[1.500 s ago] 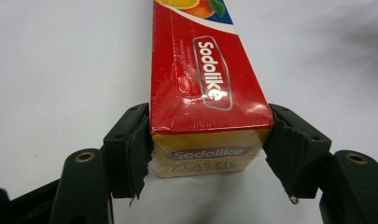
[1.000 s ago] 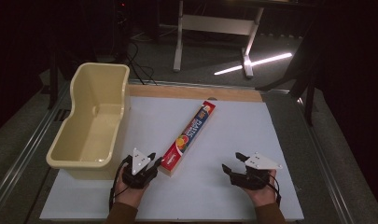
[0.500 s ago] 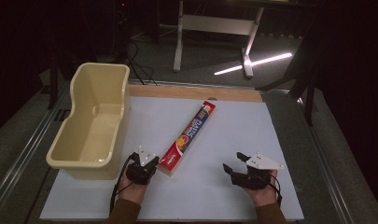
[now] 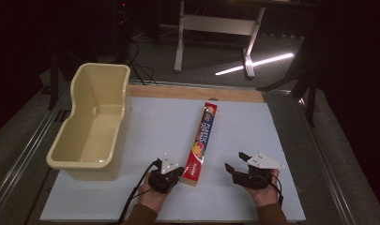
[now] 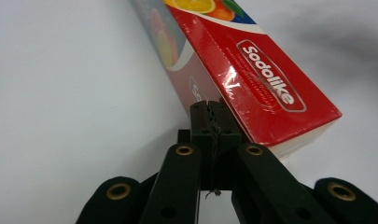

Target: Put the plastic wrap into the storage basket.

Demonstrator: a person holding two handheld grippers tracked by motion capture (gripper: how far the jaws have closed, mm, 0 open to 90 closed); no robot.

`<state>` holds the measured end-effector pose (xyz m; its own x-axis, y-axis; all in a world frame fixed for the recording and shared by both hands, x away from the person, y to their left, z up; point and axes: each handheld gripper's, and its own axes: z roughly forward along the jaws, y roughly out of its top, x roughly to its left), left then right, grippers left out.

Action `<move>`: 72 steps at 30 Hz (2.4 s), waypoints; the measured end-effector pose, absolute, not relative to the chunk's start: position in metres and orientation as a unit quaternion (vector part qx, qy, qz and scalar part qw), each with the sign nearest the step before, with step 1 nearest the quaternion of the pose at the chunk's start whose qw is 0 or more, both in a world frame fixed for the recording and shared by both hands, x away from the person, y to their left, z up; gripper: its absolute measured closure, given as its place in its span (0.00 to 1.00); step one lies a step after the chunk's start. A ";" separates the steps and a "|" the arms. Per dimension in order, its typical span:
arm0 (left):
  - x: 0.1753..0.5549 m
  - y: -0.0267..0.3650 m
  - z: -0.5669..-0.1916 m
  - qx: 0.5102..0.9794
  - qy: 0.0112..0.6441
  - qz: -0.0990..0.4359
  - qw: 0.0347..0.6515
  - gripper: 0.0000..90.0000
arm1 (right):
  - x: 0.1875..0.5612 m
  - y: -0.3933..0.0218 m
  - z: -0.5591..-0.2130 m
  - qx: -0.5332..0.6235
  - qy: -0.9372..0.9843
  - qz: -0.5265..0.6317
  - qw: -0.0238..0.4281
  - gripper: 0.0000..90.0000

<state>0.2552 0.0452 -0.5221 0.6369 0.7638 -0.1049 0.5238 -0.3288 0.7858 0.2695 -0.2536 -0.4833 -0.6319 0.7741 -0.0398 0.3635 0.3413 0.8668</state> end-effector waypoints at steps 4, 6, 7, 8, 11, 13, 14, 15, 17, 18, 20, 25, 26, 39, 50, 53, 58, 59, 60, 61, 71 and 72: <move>0.253 0.023 -0.524 0.810 0.383 0.126 0.425 1.00 | 0.270 -0.254 -0.483 0.365 0.785 0.445 0.230 0.34; 0.253 0.014 -0.524 0.813 0.375 0.119 0.428 1.00 | 0.271 -0.255 -0.483 0.369 0.783 0.444 0.230 0.34; 0.253 0.009 -0.524 0.815 0.372 0.114 0.430 1.00 | 0.271 -0.255 -0.482 0.369 0.783 0.444 0.231 0.34; 0.253 0.002 -0.525 0.815 0.369 0.108 0.434 1.00 | 0.272 -0.255 -0.482 0.370 0.783 0.444 0.230 0.34; 0.251 -0.020 -0.527 0.821 0.350 0.093 0.442 1.00 | 0.273 -0.255 -0.482 0.374 0.782 0.442 0.232 0.34; 0.251 -0.032 -0.529 0.827 0.336 0.090 0.443 1.00 | 0.274 -0.255 -0.481 0.376 0.781 0.441 0.232 0.34; 0.252 -0.036 -0.530 0.827 0.335 0.086 0.443 1.00 | 0.275 -0.255 -0.481 0.378 0.780 0.441 0.232 0.34; 0.253 -0.036 -0.530 0.826 0.337 0.085 0.445 1.00 | 0.276 -0.256 -0.481 0.379 0.780 0.440 0.233 0.34; 0.254 -0.033 -0.529 0.825 0.338 0.085 0.445 1.00 | 0.277 -0.256 -0.480 0.383 0.779 0.440 0.233 0.34; 0.254 -0.031 -0.527 0.825 0.338 0.090 0.444 1.00 | 0.277 -0.256 -0.480 0.384 0.778 0.440 0.233 0.34; 0.256 -0.021 -0.523 0.820 0.345 0.099 0.447 0.99 | 0.280 -0.256 -0.480 0.386 0.778 0.440 0.230 0.35; 0.261 0.008 -0.514 0.806 0.367 0.122 0.449 0.92 | 0.286 -0.253 -0.478 0.387 0.778 0.438 0.231 0.35; 0.261 0.013 -0.513 0.804 0.370 0.126 0.449 0.90 | 0.287 -0.252 -0.477 0.387 0.778 0.437 0.231 0.36; 0.235 0.099 -0.508 0.784 0.419 0.183 0.420 0.50 | 0.312 -0.237 -0.464 0.405 0.780 0.414 0.236 0.40; 0.219 0.126 -0.513 0.777 0.430 0.218 0.405 0.47 | 0.362 -0.208 -0.459 0.436 0.795 0.365 0.211 0.35; 0.219 0.126 -0.515 0.776 0.432 0.220 0.403 0.47 | 0.375 -0.196 -0.461 0.444 0.804 0.340 0.202 0.28; 0.220 0.125 -0.516 0.777 0.431 0.222 0.401 0.47 | 0.394 -0.183 -0.467 0.471 0.808 0.301 0.185 0.21; 0.220 0.125 -0.516 0.777 0.431 0.222 0.401 0.47 | 0.394 -0.183 -0.467 0.471 0.808 0.301 0.185 0.21; 0.220 0.125 -0.517 0.778 0.431 0.222 0.400 0.47 | 0.399 -0.182 -0.469 0.481 0.807 0.293 0.179 0.21; 0.220 0.125 -0.517 0.778 0.431 0.222 0.400 0.47 | 0.405 -0.181 -0.473 0.494 0.804 0.283 0.171 0.20; 0.221 0.122 -0.520 0.783 0.426 0.220 0.396 0.47 | 0.418 -0.177 -0.494 0.532 0.800 0.245 0.128 0.24; 0.221 0.122 -0.520 0.784 0.425 0.221 0.396 0.47 | 0.419 -0.176 -0.496 0.531 0.803 0.241 0.123 0.26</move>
